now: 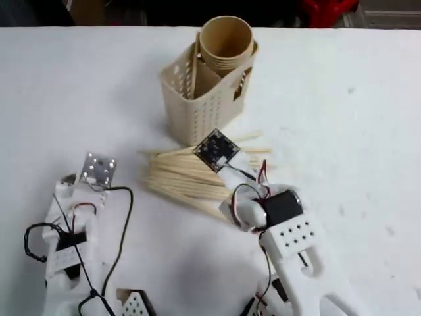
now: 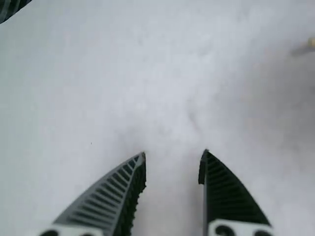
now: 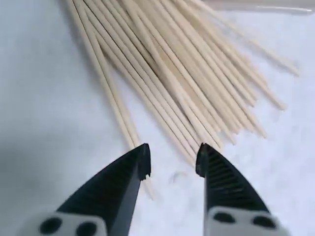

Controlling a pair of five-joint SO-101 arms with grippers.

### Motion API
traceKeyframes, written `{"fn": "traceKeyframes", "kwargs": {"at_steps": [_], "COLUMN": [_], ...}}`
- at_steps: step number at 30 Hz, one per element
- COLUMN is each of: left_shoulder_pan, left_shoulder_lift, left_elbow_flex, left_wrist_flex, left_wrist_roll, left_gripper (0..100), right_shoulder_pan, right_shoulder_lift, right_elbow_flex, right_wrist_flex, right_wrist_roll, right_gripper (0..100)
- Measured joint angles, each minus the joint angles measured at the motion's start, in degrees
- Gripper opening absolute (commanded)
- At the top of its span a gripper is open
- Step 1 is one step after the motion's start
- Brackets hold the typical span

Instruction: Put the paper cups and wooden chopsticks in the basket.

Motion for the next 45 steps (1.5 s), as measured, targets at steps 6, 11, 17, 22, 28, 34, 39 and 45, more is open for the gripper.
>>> {"fn": "traceKeyframes", "kwargs": {"at_steps": [6,11,17,22,28,34,39,45], "left_shoulder_pan": [0.00,0.00,0.00,0.00,0.00,0.00,0.00,0.00], "left_shoulder_lift": [0.00,0.00,0.00,0.00,0.00,0.00,0.00,0.00], "left_elbow_flex": [0.00,0.00,0.00,0.00,0.00,0.00,0.00,0.00], "left_wrist_flex": [0.00,0.00,0.00,0.00,0.00,0.00,0.00,0.00], "left_wrist_roll": [0.00,0.00,0.00,0.00,0.00,0.00,0.00,0.00], "left_gripper": [19,19,19,19,19,19,19,19], "right_shoulder_pan": [0.00,0.00,0.00,0.00,0.09,-3.78,-10.99,-12.75], "right_shoulder_lift": [-0.09,-0.09,-0.09,0.00,6.59,23.82,32.70,38.42], "right_elbow_flex": [0.00,0.26,0.26,0.26,-2.37,-11.43,-13.19,-13.19], "right_wrist_flex": [0.00,0.00,0.00,-0.62,-2.02,-2.64,-8.44,-14.68], "right_wrist_roll": [-3.96,-4.22,-4.22,-1.58,0.18,5.71,6.59,6.59], "right_gripper": [21.8,21.7,21.5,12.5,8.8,8.7,9.1,9.2]}}
